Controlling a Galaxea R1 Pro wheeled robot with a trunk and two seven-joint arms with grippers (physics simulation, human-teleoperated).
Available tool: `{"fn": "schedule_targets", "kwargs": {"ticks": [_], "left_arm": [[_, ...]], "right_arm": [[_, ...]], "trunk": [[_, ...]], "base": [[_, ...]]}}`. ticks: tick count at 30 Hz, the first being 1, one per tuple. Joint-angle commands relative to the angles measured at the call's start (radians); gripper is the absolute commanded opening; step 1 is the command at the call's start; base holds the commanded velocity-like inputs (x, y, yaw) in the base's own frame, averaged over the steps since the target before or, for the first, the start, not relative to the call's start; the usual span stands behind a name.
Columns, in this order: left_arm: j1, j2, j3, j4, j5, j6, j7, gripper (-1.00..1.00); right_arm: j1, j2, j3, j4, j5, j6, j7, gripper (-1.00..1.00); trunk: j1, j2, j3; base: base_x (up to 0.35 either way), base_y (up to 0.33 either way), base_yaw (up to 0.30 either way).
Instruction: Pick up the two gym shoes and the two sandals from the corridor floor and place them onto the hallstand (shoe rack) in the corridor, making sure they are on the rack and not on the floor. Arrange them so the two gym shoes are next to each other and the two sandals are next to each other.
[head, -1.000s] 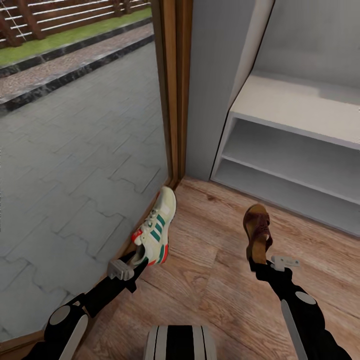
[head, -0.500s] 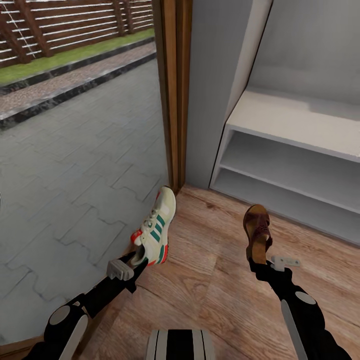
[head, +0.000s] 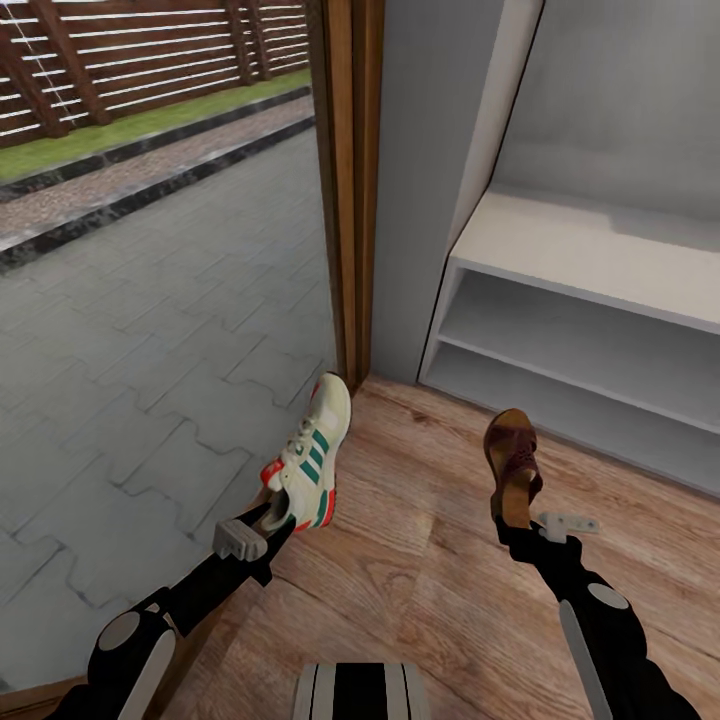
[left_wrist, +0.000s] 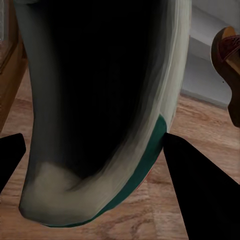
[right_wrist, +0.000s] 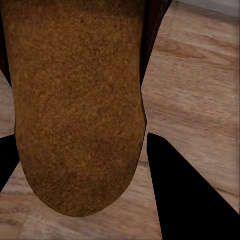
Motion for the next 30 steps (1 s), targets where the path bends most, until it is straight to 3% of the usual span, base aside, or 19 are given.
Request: {"fn": "schedule_targets", "kwargs": {"ticks": [1, 6, 30], "left_arm": [[0.000, 0.001, 0.000, -0.001, 0.011, 0.010, -0.002, -1.00], [-0.001, 0.001, 0.000, -0.001, 0.010, 0.010, -0.002, -1.00], [-0.001, 0.001, 0.001, -0.002, 0.010, 0.010, -0.002, -1.00]], "right_arm": [[0.000, 0.000, -0.001, -0.001, -0.008, 0.006, -0.001, -1.00], [-0.001, 0.000, -0.002, -0.001, -0.008, 0.006, -0.001, -1.00], [0.000, 0.000, -0.002, -0.003, -0.006, 0.006, -0.006, -1.00]], "trunk": [[0.000, 0.000, -0.001], [0.000, 0.000, -0.001], [0.000, 0.000, -0.001]], "base": [[0.000, 0.000, 0.000], [0.000, -0.108, 0.000], [0.000, -0.307, 0.000]]}}
